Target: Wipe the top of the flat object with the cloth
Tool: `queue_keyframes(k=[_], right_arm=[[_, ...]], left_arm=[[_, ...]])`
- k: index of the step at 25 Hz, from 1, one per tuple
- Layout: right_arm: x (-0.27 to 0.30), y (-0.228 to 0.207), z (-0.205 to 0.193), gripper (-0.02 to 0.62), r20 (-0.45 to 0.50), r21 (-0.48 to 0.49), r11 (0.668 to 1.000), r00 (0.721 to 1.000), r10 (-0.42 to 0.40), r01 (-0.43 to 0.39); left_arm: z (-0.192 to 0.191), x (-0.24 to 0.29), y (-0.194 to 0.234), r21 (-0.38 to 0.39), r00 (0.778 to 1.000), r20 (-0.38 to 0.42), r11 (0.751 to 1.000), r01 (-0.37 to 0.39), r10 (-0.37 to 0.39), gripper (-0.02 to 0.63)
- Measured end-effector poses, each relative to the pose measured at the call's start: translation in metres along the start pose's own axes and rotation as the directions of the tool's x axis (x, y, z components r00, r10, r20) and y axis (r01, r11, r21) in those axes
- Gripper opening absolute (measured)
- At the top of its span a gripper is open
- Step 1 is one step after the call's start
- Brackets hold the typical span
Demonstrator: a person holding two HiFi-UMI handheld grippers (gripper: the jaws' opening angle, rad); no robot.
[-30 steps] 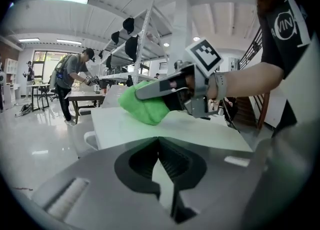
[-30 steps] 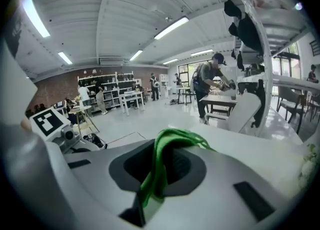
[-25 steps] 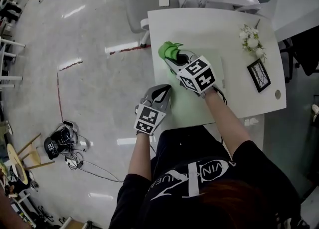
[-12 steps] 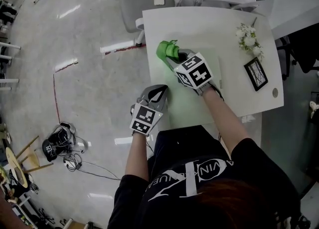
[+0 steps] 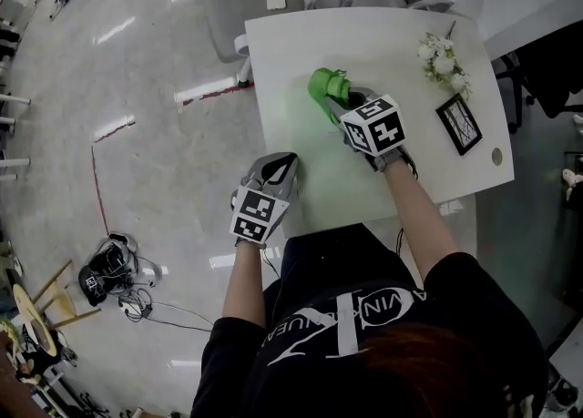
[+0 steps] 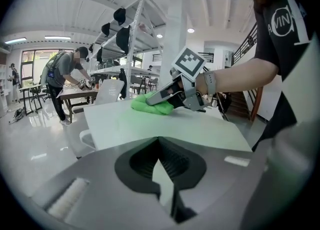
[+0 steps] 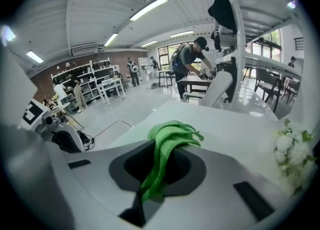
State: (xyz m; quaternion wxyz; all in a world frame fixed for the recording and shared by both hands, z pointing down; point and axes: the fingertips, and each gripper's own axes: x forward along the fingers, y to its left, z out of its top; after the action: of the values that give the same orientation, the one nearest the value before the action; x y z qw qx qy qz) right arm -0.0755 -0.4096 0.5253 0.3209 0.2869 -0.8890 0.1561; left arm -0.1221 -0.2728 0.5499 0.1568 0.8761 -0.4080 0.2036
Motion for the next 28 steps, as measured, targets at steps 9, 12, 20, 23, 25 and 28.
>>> queue_keyframes(k=[9,12,20,23,25,28], right_arm=[[-0.036,-0.051,-0.025,0.046,-0.017,0.057,0.99,0.992,-0.125,0.126],[-0.048,-0.069,-0.036,0.047,-0.024,0.076,0.983,0.986,-0.164,0.165],[-0.076,-0.108,-0.057,0.047,-0.041,0.125,0.954,0.962,-0.27,0.273],[-0.084,-0.12,-0.061,0.046,-0.05,0.131,0.935,0.944,-0.326,0.33],[-0.091,-0.124,-0.056,0.046,-0.039,0.119,0.922,0.93,-0.366,0.368],[-0.103,-0.117,-0.035,0.046,0.033,0.111,0.919,0.923,-0.383,0.377]], left_arm=[[0.0,0.0,0.0,-0.015,1.0,-0.005,1.0,0.006,-0.006,0.009],[-0.001,0.0,-0.001,-0.017,1.0,-0.008,1.0,0.004,-0.004,0.009],[-0.002,0.001,-0.001,-0.069,1.0,0.003,0.998,0.008,-0.008,0.009],[-0.002,-0.001,0.001,-0.119,0.999,0.033,0.993,0.016,-0.012,0.01],[0.002,-0.003,0.004,-0.122,0.998,0.06,0.992,0.008,-0.001,0.011],[0.013,-0.01,0.008,-0.098,0.995,0.098,0.995,-0.008,0.018,0.011]])
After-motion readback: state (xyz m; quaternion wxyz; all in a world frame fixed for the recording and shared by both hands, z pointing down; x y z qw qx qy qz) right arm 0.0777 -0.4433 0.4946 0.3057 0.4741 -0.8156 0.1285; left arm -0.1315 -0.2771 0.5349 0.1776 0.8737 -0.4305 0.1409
